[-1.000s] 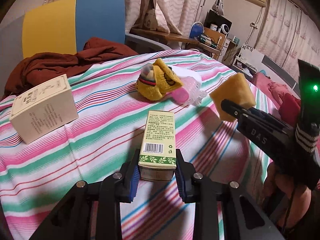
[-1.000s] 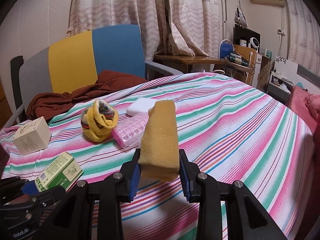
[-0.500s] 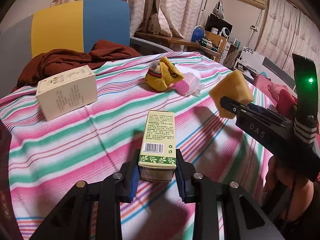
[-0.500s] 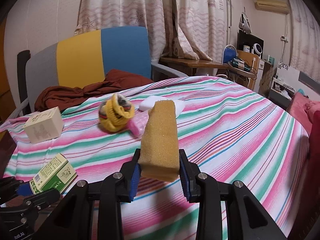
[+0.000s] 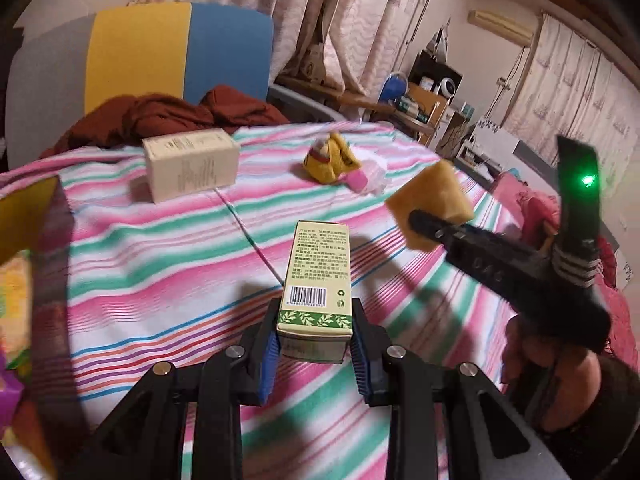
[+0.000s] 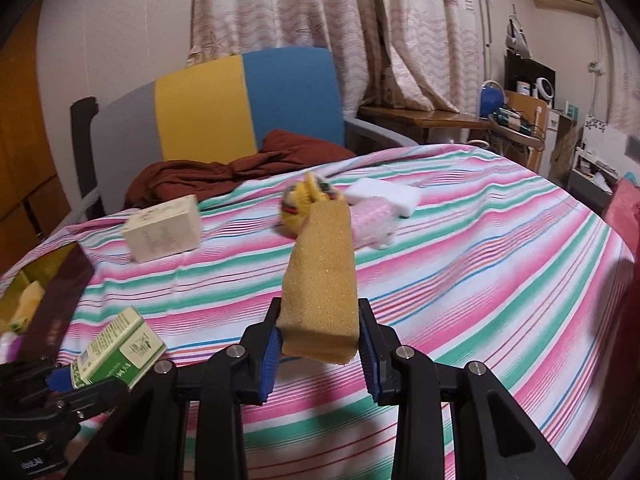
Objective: Organize objects
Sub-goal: 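Lift the yellow sponge and green box off the table with both grippers, then carry the sponge and green box over the gold tray and release both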
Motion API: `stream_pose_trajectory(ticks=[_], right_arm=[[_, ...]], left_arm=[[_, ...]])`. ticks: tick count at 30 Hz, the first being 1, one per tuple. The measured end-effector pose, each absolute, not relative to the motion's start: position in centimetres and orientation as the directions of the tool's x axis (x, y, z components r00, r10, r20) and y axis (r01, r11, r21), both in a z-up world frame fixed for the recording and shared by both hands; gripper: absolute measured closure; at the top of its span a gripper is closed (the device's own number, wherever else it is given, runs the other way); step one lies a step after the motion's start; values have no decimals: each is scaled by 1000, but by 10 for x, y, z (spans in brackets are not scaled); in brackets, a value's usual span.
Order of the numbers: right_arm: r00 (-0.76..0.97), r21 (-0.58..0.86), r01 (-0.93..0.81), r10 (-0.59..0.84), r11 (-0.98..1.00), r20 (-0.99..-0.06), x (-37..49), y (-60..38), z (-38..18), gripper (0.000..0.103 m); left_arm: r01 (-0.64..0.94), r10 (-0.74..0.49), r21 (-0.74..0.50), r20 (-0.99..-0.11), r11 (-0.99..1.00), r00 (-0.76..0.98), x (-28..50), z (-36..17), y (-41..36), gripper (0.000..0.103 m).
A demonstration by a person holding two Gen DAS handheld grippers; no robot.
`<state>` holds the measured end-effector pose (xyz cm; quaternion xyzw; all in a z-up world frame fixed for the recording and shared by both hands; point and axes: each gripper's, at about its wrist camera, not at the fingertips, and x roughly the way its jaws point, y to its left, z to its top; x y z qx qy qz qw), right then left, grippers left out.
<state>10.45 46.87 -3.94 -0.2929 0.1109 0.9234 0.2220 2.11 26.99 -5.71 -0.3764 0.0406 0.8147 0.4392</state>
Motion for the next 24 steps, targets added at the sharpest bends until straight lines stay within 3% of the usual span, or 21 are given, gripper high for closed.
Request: stream_pose_trajectory(ticks=[13, 24], right_arm=[[-800, 102, -276, 169, -956, -576, 88, 377, -17, 68], [-820, 134, -31, -51, -991, -569, 61, 288, 1, 68]], left_arm=[[-658, 689, -316, -578, -683, -437, 26, -24, 180, 72], [-507, 594, -325, -560, -798, -577, 7, -15, 87, 72]])
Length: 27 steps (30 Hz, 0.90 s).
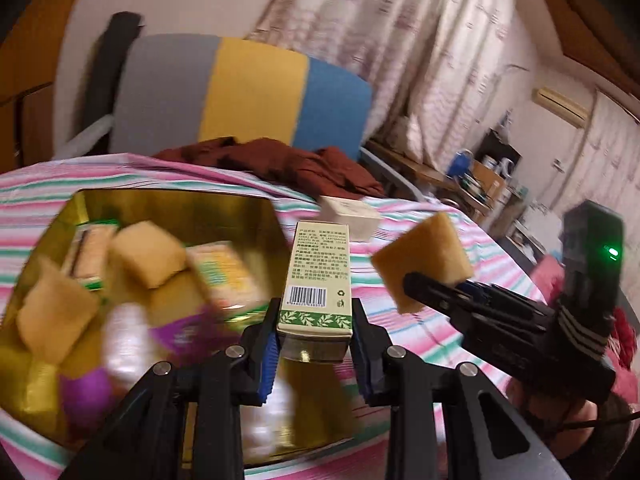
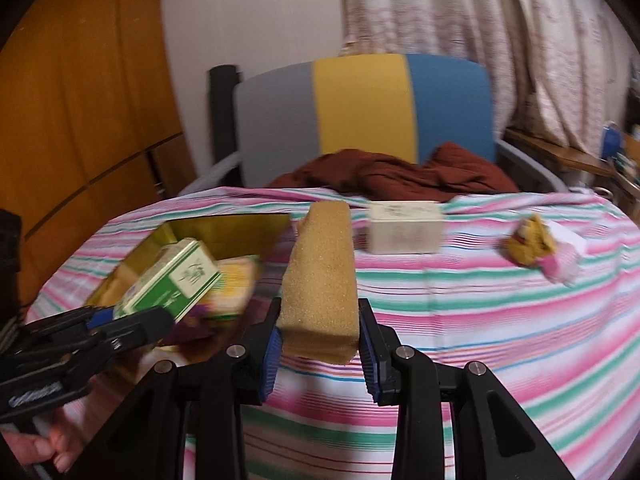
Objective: Organize objects
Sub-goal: 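Carry the sponge and green box over the gold tray and release both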
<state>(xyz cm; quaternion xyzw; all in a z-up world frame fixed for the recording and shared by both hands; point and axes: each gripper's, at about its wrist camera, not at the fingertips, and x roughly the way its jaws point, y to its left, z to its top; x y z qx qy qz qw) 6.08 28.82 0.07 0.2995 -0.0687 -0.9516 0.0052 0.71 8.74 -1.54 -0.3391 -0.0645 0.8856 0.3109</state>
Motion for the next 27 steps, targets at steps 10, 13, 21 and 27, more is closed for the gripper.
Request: stream_pose_trajectory(ticks=[10, 13, 21, 27], right_arm=[[-766, 111, 126, -168, -986, -621, 43, 223, -7, 68], [-747, 97, 144, -172, -985, -642, 38, 212, -12, 67], [-739, 137, 129, -187, -982, -647, 41, 216, -20, 36], [-747, 153, 109, -182, -982, -639, 44, 221, -19, 36]], left_arm=[[-341, 470, -323, -617, -883, -631, -44, -29, 20, 72], [-320, 445, -310, -635, -895, -631, -54, -32, 13, 72], [-257, 406, -315, -713, -914, -571, -73, -50, 7, 66], [-174, 368, -341, -667, -924, -647, -55, -39, -8, 57]])
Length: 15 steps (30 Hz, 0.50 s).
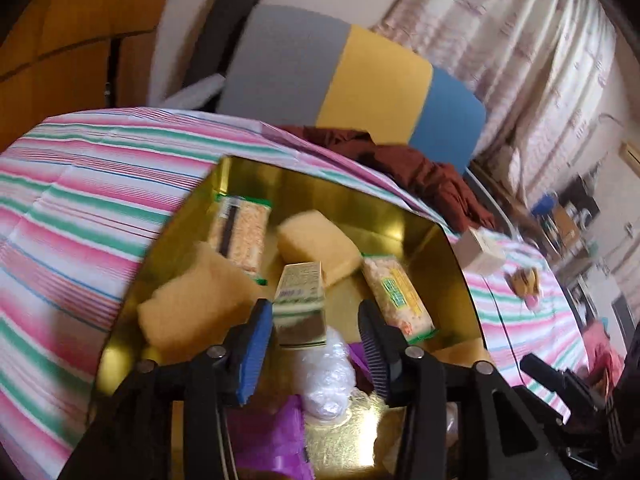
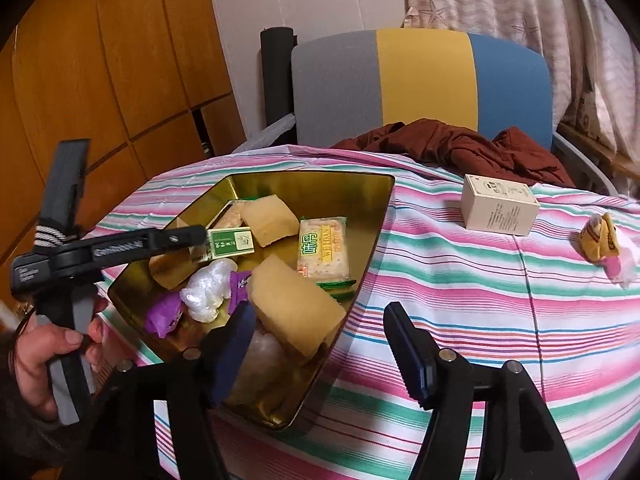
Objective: Organize objects
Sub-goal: 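Carry the sponge and green box over the gold tray and release both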
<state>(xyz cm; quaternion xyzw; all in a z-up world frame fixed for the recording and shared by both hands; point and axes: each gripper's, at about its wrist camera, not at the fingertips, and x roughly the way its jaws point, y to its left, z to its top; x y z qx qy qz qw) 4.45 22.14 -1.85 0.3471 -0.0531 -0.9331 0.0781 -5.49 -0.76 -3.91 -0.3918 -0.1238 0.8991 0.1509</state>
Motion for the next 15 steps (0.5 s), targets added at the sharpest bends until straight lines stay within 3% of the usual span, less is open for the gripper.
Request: stream_pose_trajectory(ticks=[8, 11, 13, 15], right_arm=[[-761, 139, 105, -169, -985, -626, 46, 224, -18, 41], [-761, 160, 87, -169, -983, -627, 47, 230, -19, 41], [-763, 170, 73, -165, -983, -625, 48, 234, -19, 41], [-764, 173, 59, -156, -983, -626, 48, 238, -19, 40]], left_arm=[[-86, 321, -369, -644, -926, -694, -44, -29, -23, 54], [-89, 341, -391, -643, -916, -686, -43, -29, -20, 47], [-107, 367, -408, -637, -907, -678, -41, -29, -15, 37], [-129, 394, -423, -634, -897, -665, -39, -29, -8, 37]])
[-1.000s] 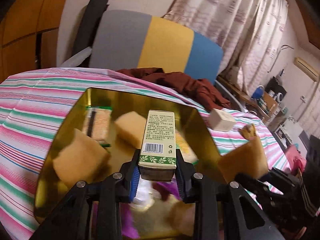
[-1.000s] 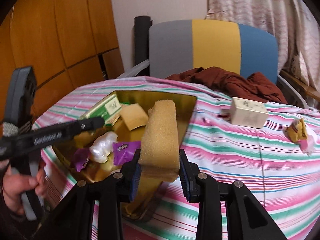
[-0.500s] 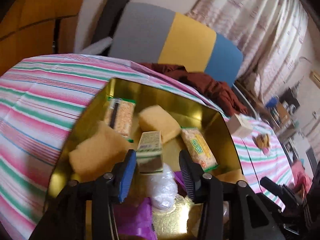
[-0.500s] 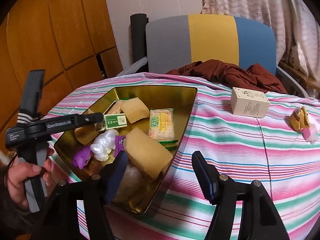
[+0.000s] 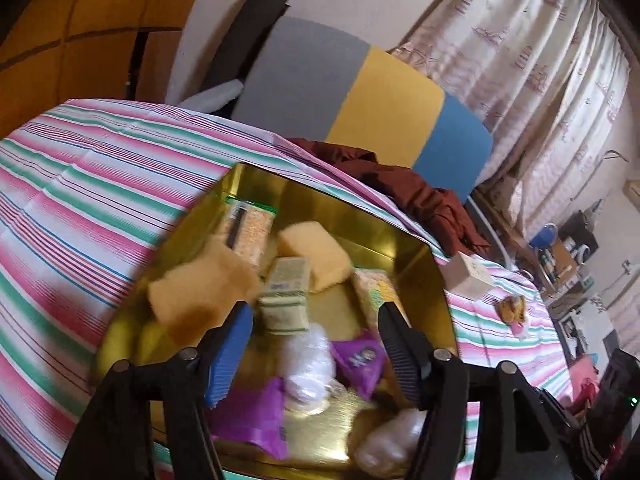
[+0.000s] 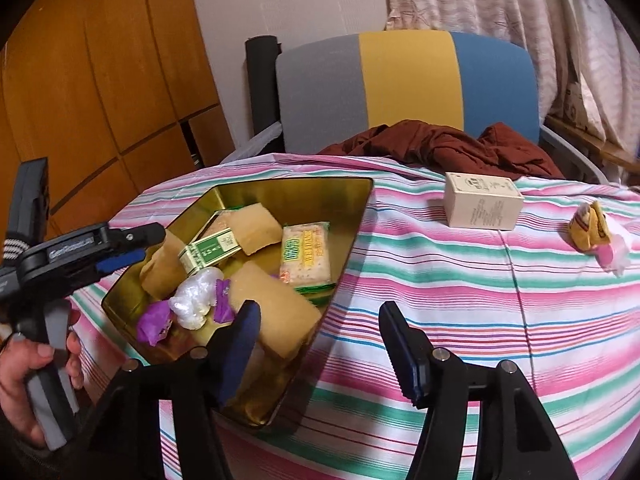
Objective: Organize objects
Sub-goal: 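Carry the sponge and green box over the gold tray and release both, then move both open grippers from the tray back toward the remaining table items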
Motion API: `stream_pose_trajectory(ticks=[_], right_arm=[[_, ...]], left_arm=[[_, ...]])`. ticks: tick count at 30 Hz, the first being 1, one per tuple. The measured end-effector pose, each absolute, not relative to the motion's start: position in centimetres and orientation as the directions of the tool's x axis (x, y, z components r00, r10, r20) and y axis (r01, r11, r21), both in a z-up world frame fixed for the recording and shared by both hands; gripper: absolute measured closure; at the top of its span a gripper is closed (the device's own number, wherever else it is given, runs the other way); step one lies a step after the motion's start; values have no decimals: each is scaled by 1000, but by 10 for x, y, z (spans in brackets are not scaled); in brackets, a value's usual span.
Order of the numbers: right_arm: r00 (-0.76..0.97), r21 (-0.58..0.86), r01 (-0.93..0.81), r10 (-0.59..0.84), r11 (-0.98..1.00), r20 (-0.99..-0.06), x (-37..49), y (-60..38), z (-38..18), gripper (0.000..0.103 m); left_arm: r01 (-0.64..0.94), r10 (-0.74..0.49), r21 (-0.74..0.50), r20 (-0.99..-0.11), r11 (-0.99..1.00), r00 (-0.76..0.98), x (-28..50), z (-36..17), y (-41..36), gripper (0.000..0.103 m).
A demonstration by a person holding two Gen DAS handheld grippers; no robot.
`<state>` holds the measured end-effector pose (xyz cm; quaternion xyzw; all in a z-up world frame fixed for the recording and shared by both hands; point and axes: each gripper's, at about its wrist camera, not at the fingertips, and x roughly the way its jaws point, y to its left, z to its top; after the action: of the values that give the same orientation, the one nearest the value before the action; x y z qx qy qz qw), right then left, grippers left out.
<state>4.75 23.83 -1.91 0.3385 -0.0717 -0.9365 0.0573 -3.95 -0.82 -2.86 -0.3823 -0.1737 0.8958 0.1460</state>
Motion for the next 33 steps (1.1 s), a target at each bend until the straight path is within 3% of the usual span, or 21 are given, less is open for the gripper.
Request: stream_pose_trajectory(ticks=[21, 33], right_arm=[[-774, 203, -159, -5, -966, -633, 63, 334, -27, 40], [-711, 192, -347, 124, -918, -692, 76, 439, -62, 29]], left_arm=[[-445, 572, -373, -646, -814, -505, -7, -8, 114, 36], [-660, 623, -330, -734, -675, -270, 21, -30, 233, 36]])
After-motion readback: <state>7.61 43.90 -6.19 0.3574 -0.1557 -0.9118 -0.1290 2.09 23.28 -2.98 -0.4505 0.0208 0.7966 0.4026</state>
